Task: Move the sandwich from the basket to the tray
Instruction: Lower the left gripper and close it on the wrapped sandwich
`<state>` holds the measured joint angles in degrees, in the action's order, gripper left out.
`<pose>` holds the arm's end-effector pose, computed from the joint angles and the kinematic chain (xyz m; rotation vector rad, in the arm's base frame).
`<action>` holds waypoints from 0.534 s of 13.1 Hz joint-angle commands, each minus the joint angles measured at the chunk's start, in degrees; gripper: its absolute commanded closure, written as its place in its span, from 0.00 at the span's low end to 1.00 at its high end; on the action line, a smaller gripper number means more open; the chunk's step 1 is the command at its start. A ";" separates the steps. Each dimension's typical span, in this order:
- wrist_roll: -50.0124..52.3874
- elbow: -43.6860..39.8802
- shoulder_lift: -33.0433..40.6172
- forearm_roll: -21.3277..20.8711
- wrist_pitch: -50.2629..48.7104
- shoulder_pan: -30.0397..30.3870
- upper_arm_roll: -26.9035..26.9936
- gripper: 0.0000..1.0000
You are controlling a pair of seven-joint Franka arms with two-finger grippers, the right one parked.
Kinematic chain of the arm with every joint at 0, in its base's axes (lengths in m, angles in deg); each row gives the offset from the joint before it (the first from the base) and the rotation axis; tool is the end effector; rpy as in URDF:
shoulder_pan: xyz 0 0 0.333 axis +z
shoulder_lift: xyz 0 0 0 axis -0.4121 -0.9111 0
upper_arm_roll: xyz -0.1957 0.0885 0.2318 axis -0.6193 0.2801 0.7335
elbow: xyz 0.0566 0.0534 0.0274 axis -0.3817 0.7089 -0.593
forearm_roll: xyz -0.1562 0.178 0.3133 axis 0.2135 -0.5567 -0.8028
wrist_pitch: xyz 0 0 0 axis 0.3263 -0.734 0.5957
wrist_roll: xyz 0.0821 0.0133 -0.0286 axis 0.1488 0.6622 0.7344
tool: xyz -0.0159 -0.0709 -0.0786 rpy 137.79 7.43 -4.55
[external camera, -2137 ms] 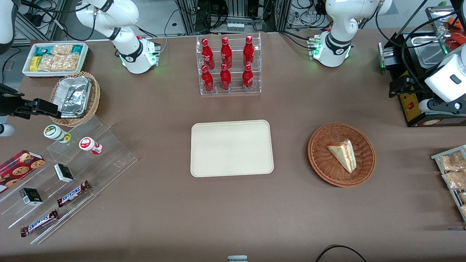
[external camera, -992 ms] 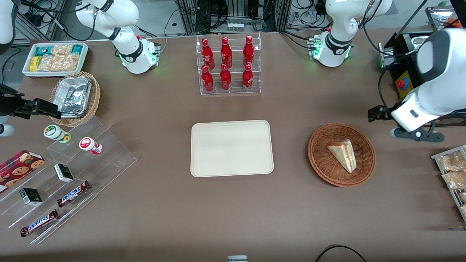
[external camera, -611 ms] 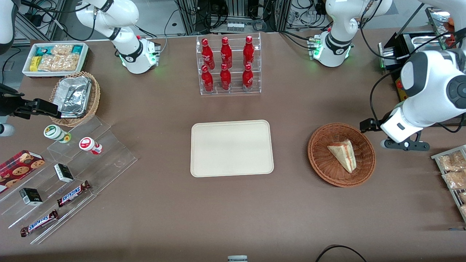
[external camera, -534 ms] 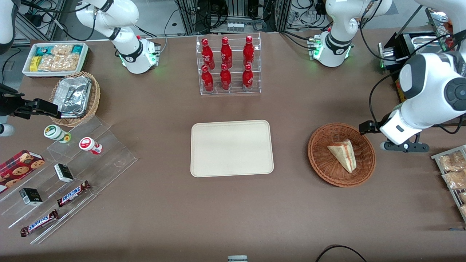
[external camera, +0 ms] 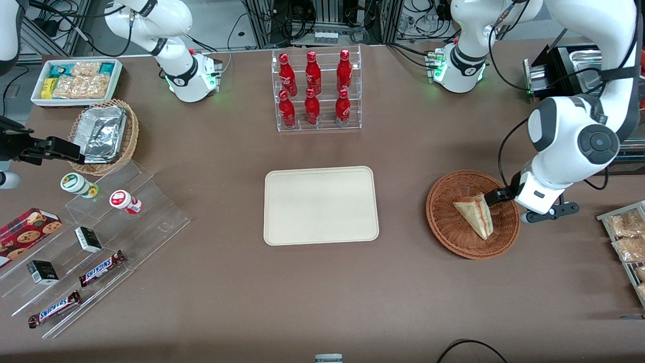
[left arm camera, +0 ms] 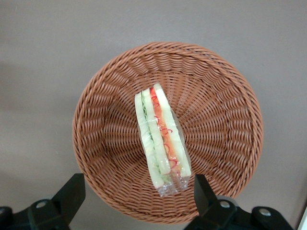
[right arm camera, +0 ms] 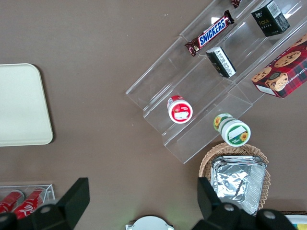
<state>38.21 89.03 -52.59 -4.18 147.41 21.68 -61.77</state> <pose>0.5724 -0.0361 0.3517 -3.0941 -0.4481 0.0569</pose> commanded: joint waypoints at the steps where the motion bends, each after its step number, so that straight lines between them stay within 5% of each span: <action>1: 8.35 0.12 -1.65 -0.71 2.40 -0.42 -1.96 0.00; 7: 10.99 0.55 -4.73 -0.80 6.53 -0.42 -2.05 0.00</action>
<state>46.63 89.31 -56.29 -4.22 151.64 21.49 -63.90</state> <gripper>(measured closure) 0.000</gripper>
